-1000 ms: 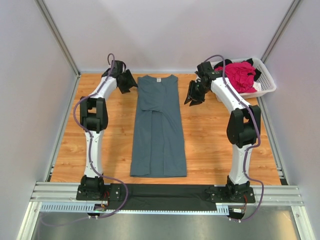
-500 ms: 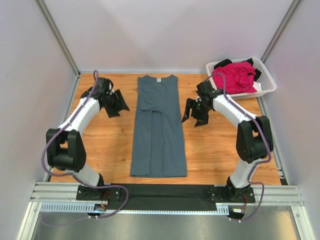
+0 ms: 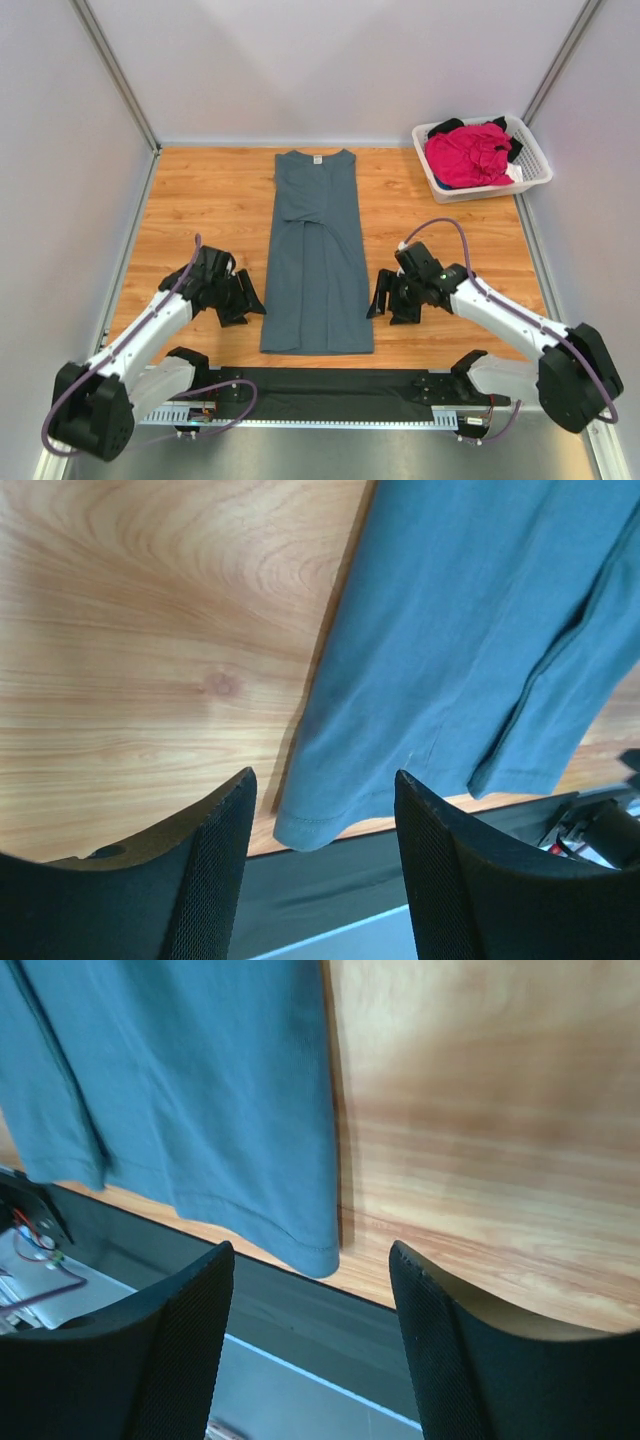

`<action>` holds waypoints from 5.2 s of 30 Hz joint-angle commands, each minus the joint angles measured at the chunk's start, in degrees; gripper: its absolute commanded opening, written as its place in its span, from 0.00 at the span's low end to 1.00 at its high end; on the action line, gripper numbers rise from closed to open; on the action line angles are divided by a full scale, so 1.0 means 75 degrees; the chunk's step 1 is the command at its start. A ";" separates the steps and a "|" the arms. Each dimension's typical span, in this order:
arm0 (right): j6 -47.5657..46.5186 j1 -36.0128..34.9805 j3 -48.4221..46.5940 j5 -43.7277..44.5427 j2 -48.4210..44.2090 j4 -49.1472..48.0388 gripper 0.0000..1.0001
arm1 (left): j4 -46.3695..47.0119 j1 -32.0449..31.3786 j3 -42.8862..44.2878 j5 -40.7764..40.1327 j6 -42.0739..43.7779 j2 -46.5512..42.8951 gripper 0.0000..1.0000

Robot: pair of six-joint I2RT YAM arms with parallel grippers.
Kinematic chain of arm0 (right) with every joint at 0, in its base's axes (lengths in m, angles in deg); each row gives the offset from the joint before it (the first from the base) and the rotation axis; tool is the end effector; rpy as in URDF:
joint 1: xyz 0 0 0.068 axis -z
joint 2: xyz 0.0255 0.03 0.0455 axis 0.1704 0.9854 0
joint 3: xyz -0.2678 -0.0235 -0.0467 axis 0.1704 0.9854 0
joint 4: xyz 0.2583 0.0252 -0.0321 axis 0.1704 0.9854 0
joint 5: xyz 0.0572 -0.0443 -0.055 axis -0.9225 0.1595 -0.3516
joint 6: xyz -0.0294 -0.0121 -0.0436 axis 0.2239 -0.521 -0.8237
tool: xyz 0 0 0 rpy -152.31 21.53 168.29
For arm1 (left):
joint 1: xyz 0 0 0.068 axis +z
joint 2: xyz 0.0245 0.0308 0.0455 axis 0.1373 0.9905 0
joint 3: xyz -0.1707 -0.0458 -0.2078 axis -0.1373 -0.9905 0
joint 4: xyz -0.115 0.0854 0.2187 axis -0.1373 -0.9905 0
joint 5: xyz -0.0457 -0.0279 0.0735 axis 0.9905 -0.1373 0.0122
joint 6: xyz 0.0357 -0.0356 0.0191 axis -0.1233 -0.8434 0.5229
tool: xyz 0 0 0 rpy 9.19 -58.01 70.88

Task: Fold and stack the t-shirts
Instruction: Fold the tshirt

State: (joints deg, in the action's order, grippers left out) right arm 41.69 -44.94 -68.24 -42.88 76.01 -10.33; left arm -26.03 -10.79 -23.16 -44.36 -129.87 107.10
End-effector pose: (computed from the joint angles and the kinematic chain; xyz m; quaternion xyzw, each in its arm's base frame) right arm 0.1568 0.1213 0.1890 0.0474 0.9710 0.2219 0.0752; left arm 0.1509 -0.0603 0.1859 -0.2070 0.9480 -0.2140 0.1123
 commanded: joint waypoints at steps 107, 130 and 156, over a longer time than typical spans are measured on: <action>-0.1444 0.2235 -0.7559 -0.1019 0.6550 0.1141 0.00 | -0.0860 -0.0006 0.7989 -0.1952 0.1463 0.7045 0.00; -0.2112 0.2704 -0.9457 -0.1442 0.8379 0.2032 0.02 | -0.1176 0.0006 0.9313 -0.1869 0.1592 0.8744 0.00; -0.2288 0.2353 -0.9014 -0.1078 0.6821 0.1601 0.48 | 0.0331 -0.0251 0.7616 -0.0769 0.0631 0.5874 0.63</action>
State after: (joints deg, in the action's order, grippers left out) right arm 24.69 -25.23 -139.28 -49.54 130.21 7.18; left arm -30.97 -10.59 38.24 -55.36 -122.09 153.52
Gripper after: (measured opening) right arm 0.495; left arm 0.635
